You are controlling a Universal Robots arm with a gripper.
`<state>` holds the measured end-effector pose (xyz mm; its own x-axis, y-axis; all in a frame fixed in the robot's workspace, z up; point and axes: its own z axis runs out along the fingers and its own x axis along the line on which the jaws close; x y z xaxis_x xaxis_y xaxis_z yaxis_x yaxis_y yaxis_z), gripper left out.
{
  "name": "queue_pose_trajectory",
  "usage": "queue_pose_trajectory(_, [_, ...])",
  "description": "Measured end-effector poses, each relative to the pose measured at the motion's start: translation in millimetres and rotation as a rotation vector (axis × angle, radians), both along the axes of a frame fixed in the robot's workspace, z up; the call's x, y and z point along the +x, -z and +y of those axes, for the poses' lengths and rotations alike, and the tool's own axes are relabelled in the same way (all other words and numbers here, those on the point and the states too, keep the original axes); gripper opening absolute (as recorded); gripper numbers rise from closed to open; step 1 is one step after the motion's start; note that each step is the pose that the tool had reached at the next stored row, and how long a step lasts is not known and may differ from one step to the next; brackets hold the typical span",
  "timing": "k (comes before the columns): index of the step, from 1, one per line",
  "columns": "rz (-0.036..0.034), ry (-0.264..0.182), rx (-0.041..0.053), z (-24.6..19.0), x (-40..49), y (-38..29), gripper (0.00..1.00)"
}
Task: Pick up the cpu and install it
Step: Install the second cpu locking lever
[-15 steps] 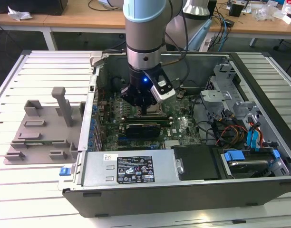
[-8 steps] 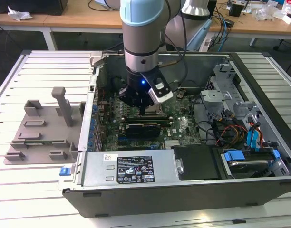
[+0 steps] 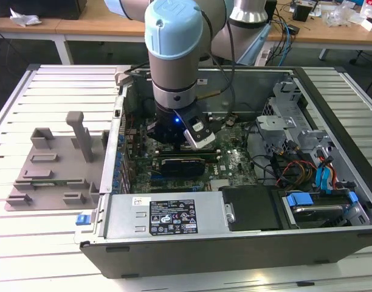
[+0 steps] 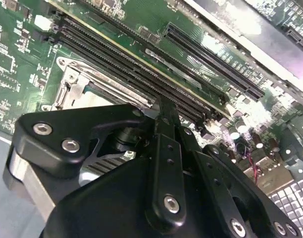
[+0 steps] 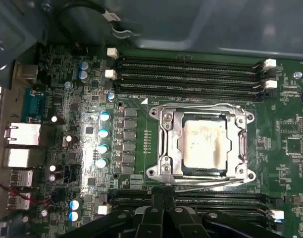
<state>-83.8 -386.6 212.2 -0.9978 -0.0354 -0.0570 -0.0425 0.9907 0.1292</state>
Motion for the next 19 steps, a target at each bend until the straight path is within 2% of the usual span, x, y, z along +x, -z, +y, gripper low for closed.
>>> queue_pose_trajectory(2, [-0.0001,0.000,0.0241,0.7,-0.1,4.0,0.11])
queue_pose_trajectory(3, [-0.0001,0.000,0.0281,1.0,-0.1,4.5,0.11])
queue_pose_trajectory(5, [-0.0002,0.000,0.0297,1.8,-0.2,5.0,0.11])
queue_pose_trajectory(9, [-0.0027,0.000,0.0435,4.0,-1.8,7.7,0.11])
queue_pose_trajectory(12, [-0.0051,0.000,0.0460,5.5,-6.5,9.9,0.11])
queue_pose_trajectory(17, [-0.0107,0.000,0.0615,9.3,-11.6,13.5,0.11])
queue_pose_trajectory(19, [-0.0107,-0.001,0.0610,10.0,-11.7,13.7,0.11])
